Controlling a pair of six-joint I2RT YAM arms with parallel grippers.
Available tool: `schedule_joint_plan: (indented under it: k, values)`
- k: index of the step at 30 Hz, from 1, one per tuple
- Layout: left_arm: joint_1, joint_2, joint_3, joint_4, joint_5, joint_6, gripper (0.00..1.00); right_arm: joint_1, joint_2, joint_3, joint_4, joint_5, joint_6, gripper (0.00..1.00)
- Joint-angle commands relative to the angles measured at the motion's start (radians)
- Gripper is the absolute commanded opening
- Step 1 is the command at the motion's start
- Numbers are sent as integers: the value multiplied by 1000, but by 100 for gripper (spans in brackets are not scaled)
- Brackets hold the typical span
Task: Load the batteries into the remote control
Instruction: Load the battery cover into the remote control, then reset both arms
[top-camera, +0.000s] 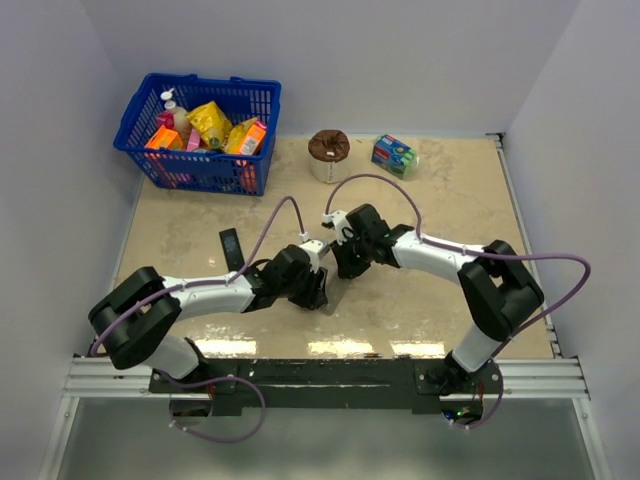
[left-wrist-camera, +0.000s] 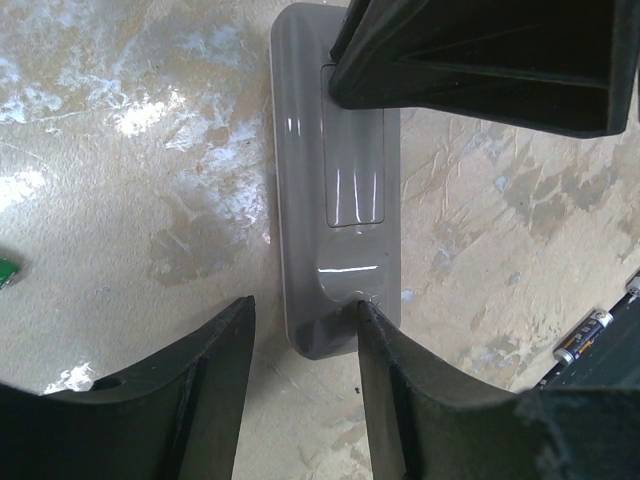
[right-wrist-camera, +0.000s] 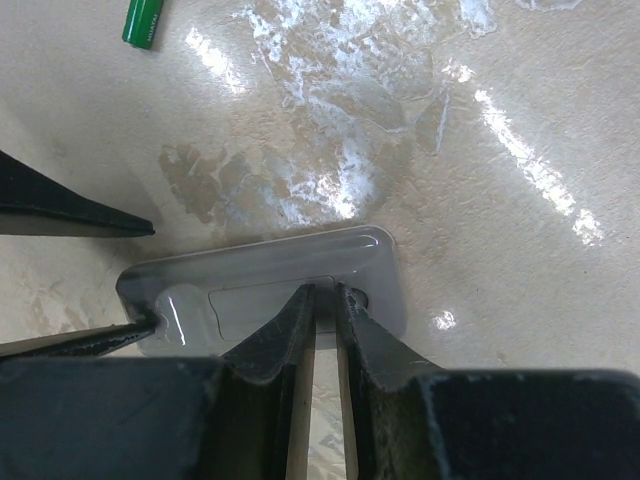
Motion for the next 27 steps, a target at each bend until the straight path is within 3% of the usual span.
schedule_joint_plan:
  k: [1, 4, 8, 13, 15, 16, 17, 20, 23, 27]
  values:
    - [-4, -22, 30, -25, -45, 19, 49, 10, -29, 20, -62, 1, 36, 19]
    - [-2, -83, 50, -27, -97, 19, 52, 10, -133, 86, -76, -4, 65, 27]
    - [16, -186, 72, -27, -187, 28, 61, -2, -225, 184, -84, 111, 111, 54]
    - [87, -290, 107, -99, -242, 37, 68, -123, -331, 151, -67, 165, 197, 66]
    - [142, -370, 113, -133, -293, 43, 77, -201, -417, 117, -35, 189, 252, 73]
    - [163, -399, 115, -145, -311, 45, 81, -227, -449, 86, -27, 235, 269, 89]
    - [214, -460, 118, -169, -350, 49, 89, -250, -515, 74, -25, 267, 301, 97]
    - [332, -563, 151, -249, -426, 48, 100, -295, -610, 49, -30, 474, 335, 98]
    - [474, -634, 246, -344, -465, 71, 100, -303, -711, 63, -62, 719, 343, 98]
    - [562, -692, 368, -421, -540, 149, 100, -304, -829, 106, -94, 899, 312, 98]
